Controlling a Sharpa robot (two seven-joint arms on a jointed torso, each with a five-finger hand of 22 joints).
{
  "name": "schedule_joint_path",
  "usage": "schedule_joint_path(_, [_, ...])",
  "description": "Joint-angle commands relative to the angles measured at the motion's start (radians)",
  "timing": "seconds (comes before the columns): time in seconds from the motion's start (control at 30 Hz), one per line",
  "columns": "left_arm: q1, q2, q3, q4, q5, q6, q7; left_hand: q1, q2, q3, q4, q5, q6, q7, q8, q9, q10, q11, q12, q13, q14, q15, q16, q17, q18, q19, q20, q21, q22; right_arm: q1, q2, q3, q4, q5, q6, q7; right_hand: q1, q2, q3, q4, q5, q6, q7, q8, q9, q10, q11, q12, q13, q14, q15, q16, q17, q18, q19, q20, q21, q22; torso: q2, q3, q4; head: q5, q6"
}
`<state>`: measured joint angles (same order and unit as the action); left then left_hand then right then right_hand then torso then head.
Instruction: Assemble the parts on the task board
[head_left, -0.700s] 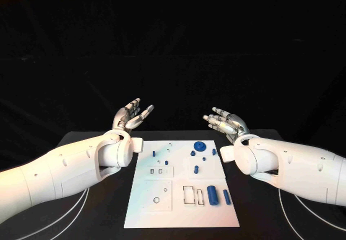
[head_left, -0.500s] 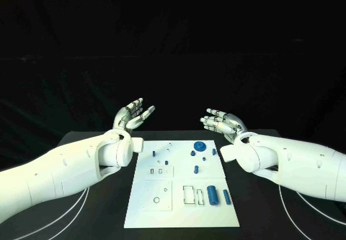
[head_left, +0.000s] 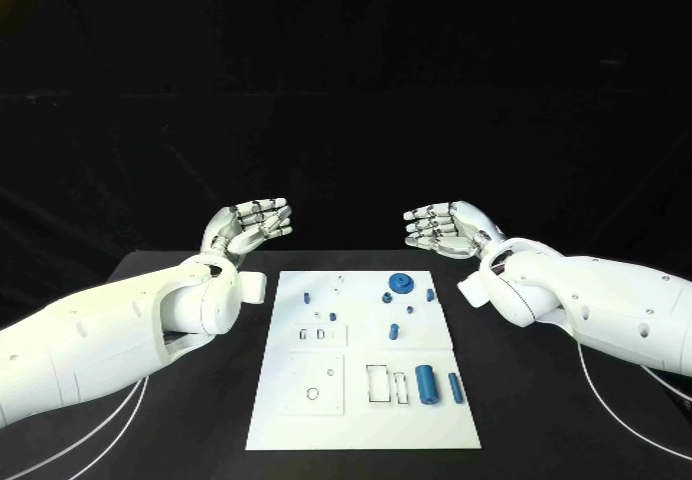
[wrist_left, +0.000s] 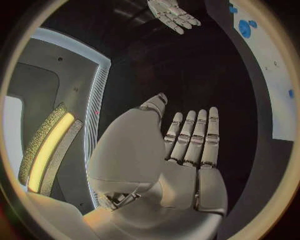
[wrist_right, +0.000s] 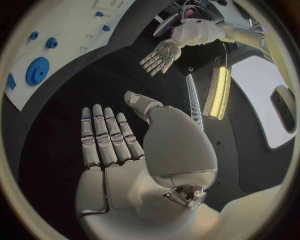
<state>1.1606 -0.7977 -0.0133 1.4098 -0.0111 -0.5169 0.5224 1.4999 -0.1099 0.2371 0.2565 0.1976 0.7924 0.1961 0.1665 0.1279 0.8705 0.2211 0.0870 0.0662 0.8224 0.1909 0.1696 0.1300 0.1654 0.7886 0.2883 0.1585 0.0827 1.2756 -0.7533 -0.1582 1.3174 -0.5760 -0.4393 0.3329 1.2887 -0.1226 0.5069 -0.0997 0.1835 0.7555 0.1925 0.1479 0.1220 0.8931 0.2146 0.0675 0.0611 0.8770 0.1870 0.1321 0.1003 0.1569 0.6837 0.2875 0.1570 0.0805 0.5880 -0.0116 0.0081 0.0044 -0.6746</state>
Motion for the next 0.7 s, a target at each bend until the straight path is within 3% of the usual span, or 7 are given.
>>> schedule_joint_path(0.03, [0.006,-0.01,0.001,0.02,-0.015,0.029,0.018,0.006,-0.009,0.019,-0.004,-0.006,0.04,0.055,0.017,0.005,0.053,-0.014,0.007,0.002,0.059,-0.017,0.024,0.023,0.018,0.046,-0.005,0.021,0.004,0.008,-0.005,0.001,0.002,-0.234,0.006,-0.039,0.014,-0.027,0.045,-0.006,-0.009,0.142,0.044,0.034,0.018,0.148,-0.031,0.001,0.003,0.139,-0.035,0.032,0.015,0.029,0.115,-0.014,0.043,0.008,0.017,-0.0007,0.0059,-0.005,0.002])
schedule_joint_path(0.27, [0.018,-0.059,0.001,0.087,-0.041,0.063,0.002,0.009,-0.027,0.052,-0.016,-0.008,0.074,0.043,0.033,0.01,0.117,-0.03,0.003,0.004,0.122,-0.038,0.055,0.065,0.02,0.104,-0.023,0.052,0.01,0.034,-0.015,0.002,0.012,-0.49,0.071,-0.145,0.008,-0.063,0.072,0.008,-0.014,0.195,0.016,0.052,0.033,0.237,-0.063,0.0,0.006,0.264,-0.08,0.085,0.064,0.029,0.211,-0.057,0.096,0.025,0.045,-0.0029,0.0116,-0.012,0.009])
schedule_joint_path(0.37, [0.021,-0.087,0.002,0.126,-0.052,0.083,-0.003,0.011,-0.032,0.055,-0.02,-0.008,0.076,0.042,0.034,0.011,0.121,-0.032,0.002,0.004,0.124,-0.039,0.056,0.069,0.019,0.108,-0.025,0.055,0.011,0.045,-0.02,0.003,0.02,-0.609,0.112,-0.192,0.018,-0.076,0.049,0.012,-0.024,0.216,-0.003,0.059,0.045,0.282,-0.09,-0.001,0.011,0.369,-0.12,0.148,0.132,0.028,0.316,-0.104,0.174,0.063,0.058,-0.0049,0.016,-0.016,0.014])
schedule_joint_path(0.47, [0.023,-0.114,0.002,0.17,-0.059,0.098,-0.008,0.013,-0.035,0.058,-0.022,-0.008,0.077,0.041,0.033,0.011,0.123,-0.032,-0.001,0.003,0.12,-0.039,0.054,0.071,0.019,0.112,-0.027,0.057,0.011,0.053,-0.025,0.003,0.032,-0.705,0.138,-0.227,0.031,-0.077,0.018,0.013,-0.026,0.233,-0.021,0.061,0.055,0.316,-0.107,-0.002,0.015,0.449,-0.152,0.207,0.204,0.025,0.374,-0.139,0.253,0.109,0.073,-0.0074,0.0209,-0.017,0.018])
schedule_joint_path(0.6, [0.024,-0.151,0.003,0.227,-0.069,0.113,-0.01,0.013,-0.039,0.064,-0.025,-0.009,0.075,0.042,0.032,0.011,0.123,-0.03,-0.007,0.002,0.105,-0.036,0.045,0.074,0.018,0.11,-0.026,0.056,0.01,0.059,-0.031,0.003,0.053,-0.823,0.152,-0.27,0.036,-0.078,-0.016,0.017,-0.011,0.256,-0.039,0.058,0.068,0.35,-0.13,-0.003,0.025,0.588,-0.185,0.351,0.344,0.024,0.453,-0.19,0.409,0.208,0.096,-0.0112,0.0281,-0.023,0.026])
schedule_joint_path(0.7, [0.024,-0.17,0.004,0.256,-0.073,0.12,-0.01,0.012,-0.041,0.067,-0.027,-0.009,0.074,0.043,0.031,0.011,0.122,-0.029,-0.01,0.002,0.097,-0.034,0.04,0.075,0.017,0.108,-0.026,0.055,0.009,0.061,-0.031,0.003,0.063,-0.891,0.165,-0.305,0.025,-0.093,0.001,0.033,-0.009,0.267,-0.046,0.048,0.084,0.357,-0.138,-0.004,0.047,0.595,-0.193,0.519,0.502,0.022,0.453,-0.203,0.518,0.292,0.108,-0.0143,0.033,-0.031,0.025])
